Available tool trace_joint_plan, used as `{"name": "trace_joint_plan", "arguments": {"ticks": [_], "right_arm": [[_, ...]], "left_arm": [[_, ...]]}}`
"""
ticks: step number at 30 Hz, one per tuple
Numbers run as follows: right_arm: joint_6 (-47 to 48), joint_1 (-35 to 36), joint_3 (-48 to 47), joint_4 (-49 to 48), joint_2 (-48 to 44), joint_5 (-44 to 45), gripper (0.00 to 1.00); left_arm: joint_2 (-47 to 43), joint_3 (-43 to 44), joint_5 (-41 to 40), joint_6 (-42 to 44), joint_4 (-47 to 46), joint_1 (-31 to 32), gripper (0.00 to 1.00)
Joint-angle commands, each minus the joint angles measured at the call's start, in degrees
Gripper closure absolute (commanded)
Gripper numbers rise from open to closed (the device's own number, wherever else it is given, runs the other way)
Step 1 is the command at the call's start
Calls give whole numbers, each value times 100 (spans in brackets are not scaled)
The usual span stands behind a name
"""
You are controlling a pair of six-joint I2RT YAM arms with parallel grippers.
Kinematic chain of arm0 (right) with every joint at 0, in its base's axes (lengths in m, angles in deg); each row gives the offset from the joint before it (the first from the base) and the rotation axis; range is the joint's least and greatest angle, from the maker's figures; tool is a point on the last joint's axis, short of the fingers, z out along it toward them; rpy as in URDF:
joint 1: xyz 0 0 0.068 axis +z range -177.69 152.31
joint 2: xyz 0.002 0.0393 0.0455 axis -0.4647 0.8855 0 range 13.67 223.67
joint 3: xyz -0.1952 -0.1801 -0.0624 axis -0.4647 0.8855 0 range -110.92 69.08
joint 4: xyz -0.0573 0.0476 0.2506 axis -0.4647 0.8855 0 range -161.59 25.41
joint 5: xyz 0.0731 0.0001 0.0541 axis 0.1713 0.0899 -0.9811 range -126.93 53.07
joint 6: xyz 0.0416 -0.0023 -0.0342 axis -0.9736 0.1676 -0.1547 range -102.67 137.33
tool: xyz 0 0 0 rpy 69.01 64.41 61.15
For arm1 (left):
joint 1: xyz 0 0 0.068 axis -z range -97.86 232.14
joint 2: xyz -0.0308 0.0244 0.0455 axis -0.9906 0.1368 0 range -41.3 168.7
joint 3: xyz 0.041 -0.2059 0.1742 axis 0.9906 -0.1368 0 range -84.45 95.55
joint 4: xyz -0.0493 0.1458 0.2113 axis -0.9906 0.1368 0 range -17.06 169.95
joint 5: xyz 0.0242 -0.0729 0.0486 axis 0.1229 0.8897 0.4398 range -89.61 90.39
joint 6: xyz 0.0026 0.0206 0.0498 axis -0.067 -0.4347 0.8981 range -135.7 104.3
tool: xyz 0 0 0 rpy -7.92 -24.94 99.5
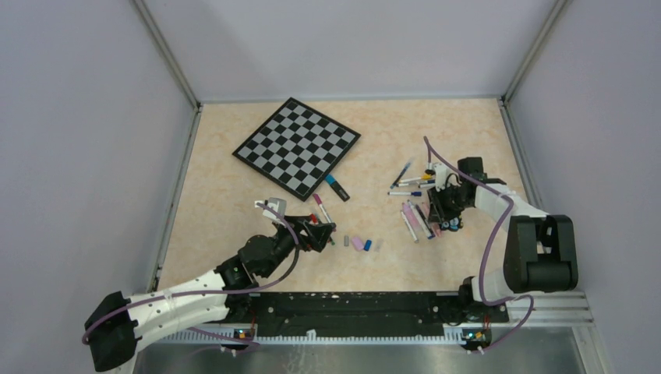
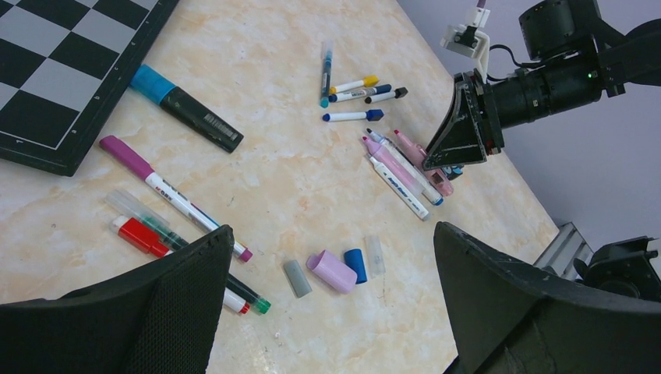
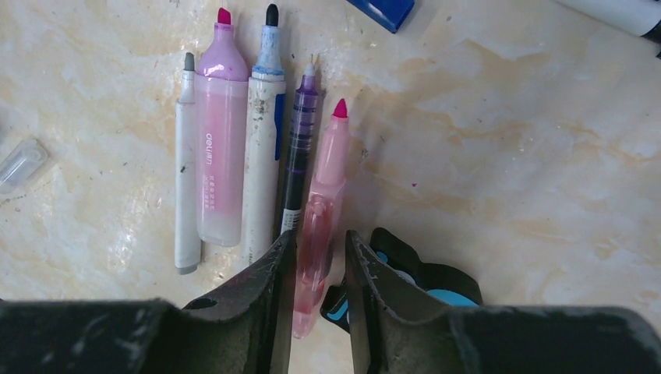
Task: Open the pen caps
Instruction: Place the pen at the center of the board, then pick up the pen from the center of the board.
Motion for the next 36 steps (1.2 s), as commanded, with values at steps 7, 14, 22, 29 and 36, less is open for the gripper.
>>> {"name": "trace_joint_plan", "arguments": {"ticks": [7, 14, 22, 29, 36], "right_arm": [[-44, -47, -406, 89, -246, -163, 69], [25, -56, -434, 58, -594, -297, 68], [401, -57, -305, -131, -1460, -1074, 70], [502, -56, -29, -311, -2113, -1728, 70], [603, -49, -57, -227, -2108, -1739, 70]], "left_arm": [[141, 75, 53, -83, -316, -22, 1], [200, 42, 7, -360, -426, -81, 1], [795, 772, -130, -411, 734, -293, 3], [2597, 2277, -136, -230, 2232, -720, 13], [4627, 4344, -623, -723, 3843, -952, 21]]}}
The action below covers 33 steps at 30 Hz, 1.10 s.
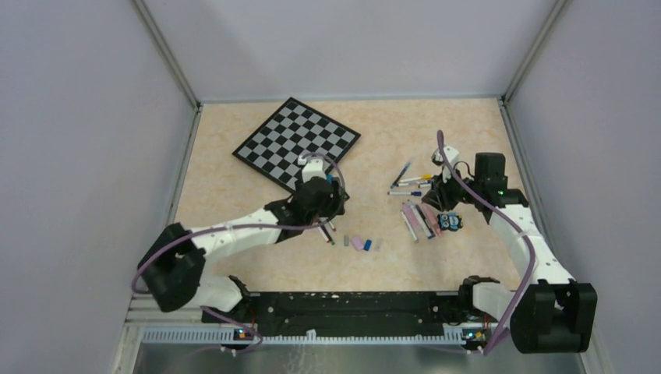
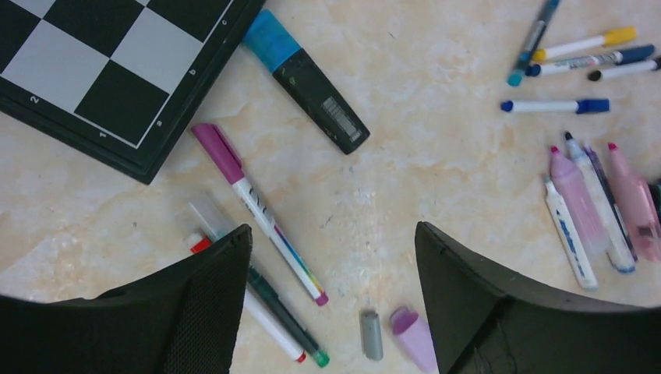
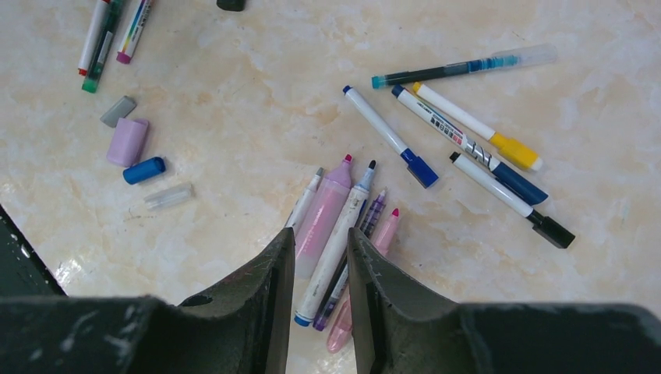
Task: Open the pen caps
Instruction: Pick up the pen from the center of the board.
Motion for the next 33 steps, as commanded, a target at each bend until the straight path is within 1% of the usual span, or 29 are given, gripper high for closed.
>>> {"name": "trace_joint_plan", "arguments": {"ticks": [1, 5, 7, 10, 13, 15, 18, 25, 33], "right_arm": [[159, -52, 33, -79, -60, -207, 70], [193, -50, 74, -89, -133, -183, 70], [211, -48, 87, -86, -134, -174, 70], [248, -53, 96, -72, -136, -164, 70], [268, -52, 103, -70, -143, -146, 70], [272, -47, 114, -68, -149, -145, 70], [276, -47, 121, -73, -159, -145, 70], [277, -47, 140, -84, -152, -146, 70], [276, -49, 158, -99, -110, -135, 70]], "left_arm": [[1107, 1389, -400, -363, 1386, -127, 24], [2027, 2385, -559, -698, 2203, -151, 31], [2356, 2747, -671, -853, 2449, -151, 32], [2879, 3295, -1064, -1340, 2900, -163, 33], [3298, 3801, -1147, -1690, 3291, -203, 34], [3474, 4049, -1174, -1810, 3386, -232, 34], [3614, 4189, -1149, -1918, 3365, -316, 35], [3758, 4218, -703, -1734, 2917, -533, 38], [4003, 4322, -504, -1711, 2927, -647, 38]]}}
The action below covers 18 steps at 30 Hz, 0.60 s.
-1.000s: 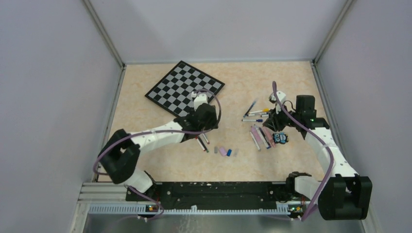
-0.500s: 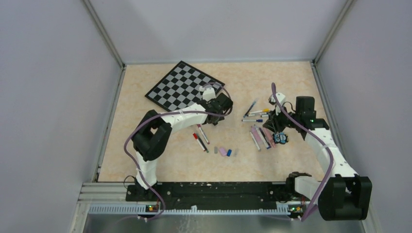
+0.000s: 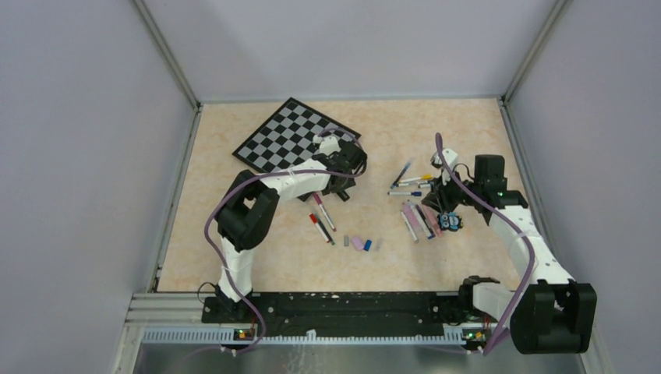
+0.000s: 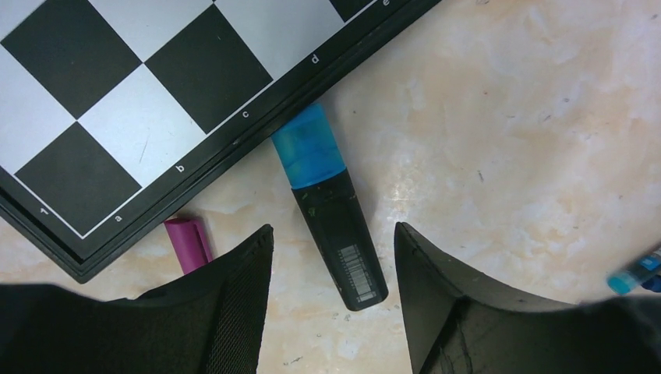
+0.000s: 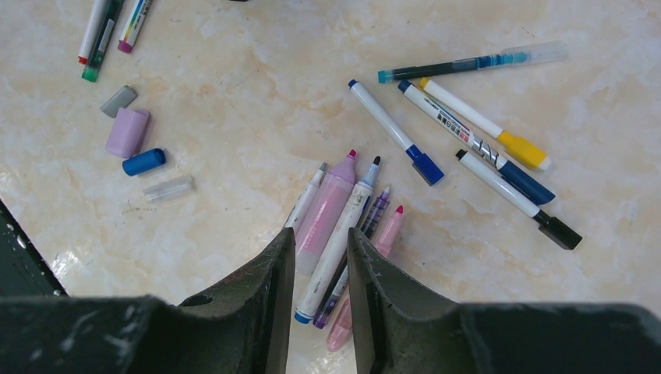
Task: Open the pen caps
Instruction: Pick up the pen from the center of the board.
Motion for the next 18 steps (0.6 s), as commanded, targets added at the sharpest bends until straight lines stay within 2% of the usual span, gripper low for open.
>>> {"name": "trace_joint_plan", "arguments": {"ticks": [1, 18], "right_arm": [[102, -36, 75, -122, -94, -45, 70], [102, -38, 119, -158, -38, -64, 70]], "left_arm": [[149, 164, 111, -45, -39, -54, 38], [543, 302, 396, -79, 109, -116, 40]]}}
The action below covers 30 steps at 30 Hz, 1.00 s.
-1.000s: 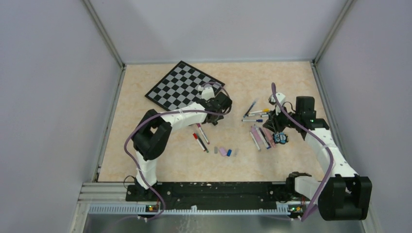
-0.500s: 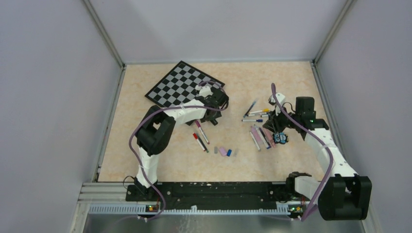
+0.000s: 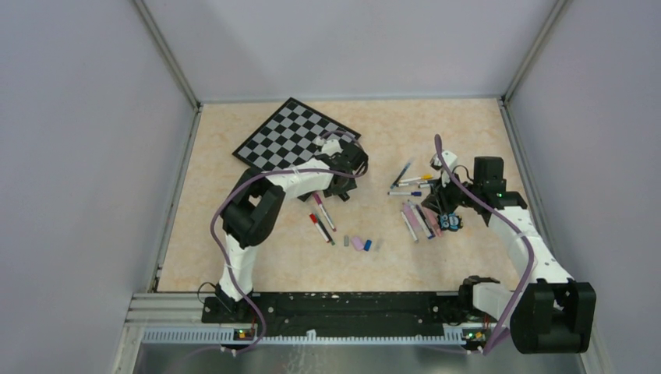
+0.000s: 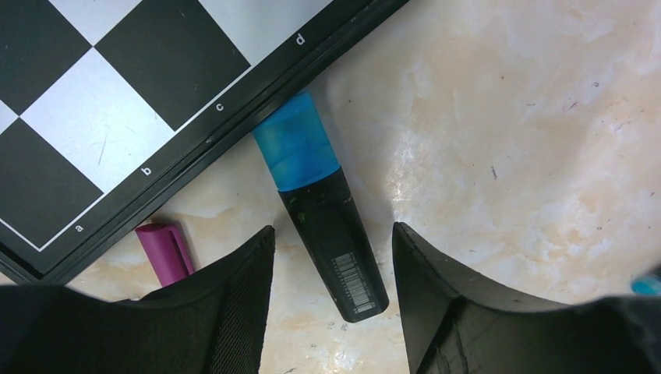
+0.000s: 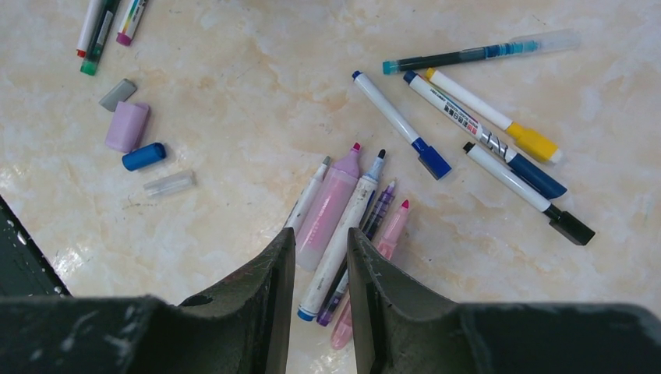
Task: Open the pen caps
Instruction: Pick up the pen from the center of the board.
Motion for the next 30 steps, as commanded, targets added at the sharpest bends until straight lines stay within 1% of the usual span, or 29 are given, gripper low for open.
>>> {"name": "trace_joint_plan", "arguments": {"ticks": [1, 3, 11, 13, 18, 19, 21, 25, 30], "right_arm": [[104, -39, 19, -138, -41, -64, 70], [113, -33, 19, -133, -37, -62, 70], [85, -39, 27, -148, -8, -102, 70], [79, -32, 27, -140, 4, -116, 70], [38, -40, 20, -137, 29, -181, 70], [-16, -33, 0, -129, 35, -266, 70], [-177, -33, -39, -117, 40, -617, 70], [-571, -33, -6, -236, 25, -1538, 70], [-1005, -36, 124, -607, 6, -2155, 65]], "left_arm": [[242, 247, 112, -78, 147, -41, 41], [304, 305, 147, -81, 233, -42, 43], [375, 321, 417, 7, 337, -42, 61], [362, 316, 512, 62, 351, -42, 67], [208, 94, 680, 258, 208, -33, 88], [111, -17, 708, 329, 84, -23, 90], [-195, -355, 795, 466, -341, -23, 92], [-1067, -1168, 1009, 724, -1450, -12, 92], [-1748, -1604, 1308, 781, -2143, -5, 93]]}}
